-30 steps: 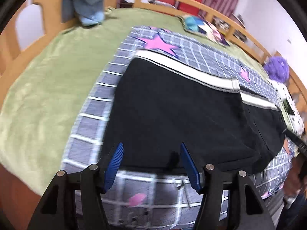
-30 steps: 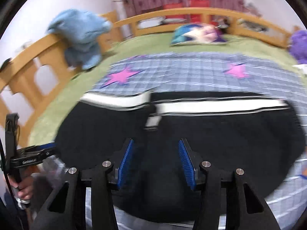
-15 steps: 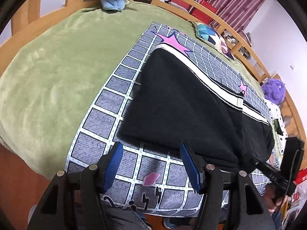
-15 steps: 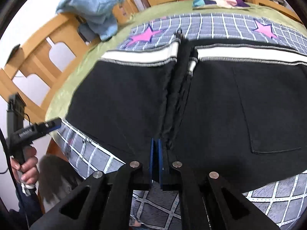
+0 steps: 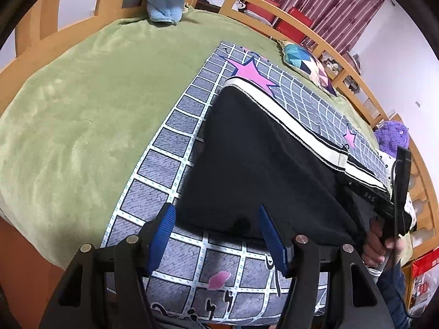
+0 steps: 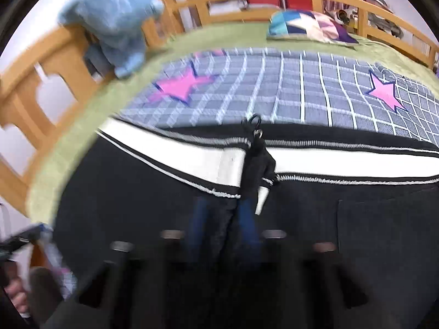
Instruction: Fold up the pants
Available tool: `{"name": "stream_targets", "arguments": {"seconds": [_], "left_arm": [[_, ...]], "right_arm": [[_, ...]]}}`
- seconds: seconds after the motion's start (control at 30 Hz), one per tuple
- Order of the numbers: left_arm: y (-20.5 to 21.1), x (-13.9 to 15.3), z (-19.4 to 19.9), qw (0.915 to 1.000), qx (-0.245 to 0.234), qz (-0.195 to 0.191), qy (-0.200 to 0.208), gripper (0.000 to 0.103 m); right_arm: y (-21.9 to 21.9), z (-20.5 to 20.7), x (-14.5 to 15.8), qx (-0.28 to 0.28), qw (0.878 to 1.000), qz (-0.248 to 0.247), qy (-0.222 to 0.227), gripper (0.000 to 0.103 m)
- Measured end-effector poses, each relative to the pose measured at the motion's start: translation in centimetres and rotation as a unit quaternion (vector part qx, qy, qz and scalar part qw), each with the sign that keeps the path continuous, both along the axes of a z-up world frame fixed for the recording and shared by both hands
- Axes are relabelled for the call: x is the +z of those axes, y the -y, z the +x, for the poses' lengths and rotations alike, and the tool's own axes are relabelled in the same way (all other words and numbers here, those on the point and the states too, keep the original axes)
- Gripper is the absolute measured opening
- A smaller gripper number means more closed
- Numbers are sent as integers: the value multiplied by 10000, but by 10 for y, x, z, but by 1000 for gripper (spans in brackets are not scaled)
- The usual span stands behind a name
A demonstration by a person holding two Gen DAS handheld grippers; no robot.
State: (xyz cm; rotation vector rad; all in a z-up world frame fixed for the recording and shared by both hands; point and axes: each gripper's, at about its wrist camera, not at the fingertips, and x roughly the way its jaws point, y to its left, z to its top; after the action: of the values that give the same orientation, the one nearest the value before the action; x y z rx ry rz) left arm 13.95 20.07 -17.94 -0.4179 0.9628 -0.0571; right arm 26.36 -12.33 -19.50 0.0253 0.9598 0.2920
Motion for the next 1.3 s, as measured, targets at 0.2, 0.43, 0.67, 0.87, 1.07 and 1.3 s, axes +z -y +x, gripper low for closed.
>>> {"name": "stream_targets", "arguments": {"seconds": [0.2,0.43,0.67,0.87,1.07,1.3], "left_arm": [[-2,-16,9,9997,-29,-191,-176,63],[-3,-32,19,9994,50,-262,-237,64],[13,-29,26,9987,417,125,-249,49],[35,25,13,9975,192,614,303,19],[106,94,4,9849,-428,1256,1114,16],[211,123,7,9719,-1632,788,1505,14]], "right_arm": [[43,-13,2,-516,9963,683,96,6],[32,-42,16,-391,9986,179,309,15],[15,-90,12,265,9978,569,194,35],[25,-97,-16,-131,9970,753,-79,37],[55,-110,18,-231,9965,720,364,39],[141,-132,41,-804,9926,648,635,44]]}}
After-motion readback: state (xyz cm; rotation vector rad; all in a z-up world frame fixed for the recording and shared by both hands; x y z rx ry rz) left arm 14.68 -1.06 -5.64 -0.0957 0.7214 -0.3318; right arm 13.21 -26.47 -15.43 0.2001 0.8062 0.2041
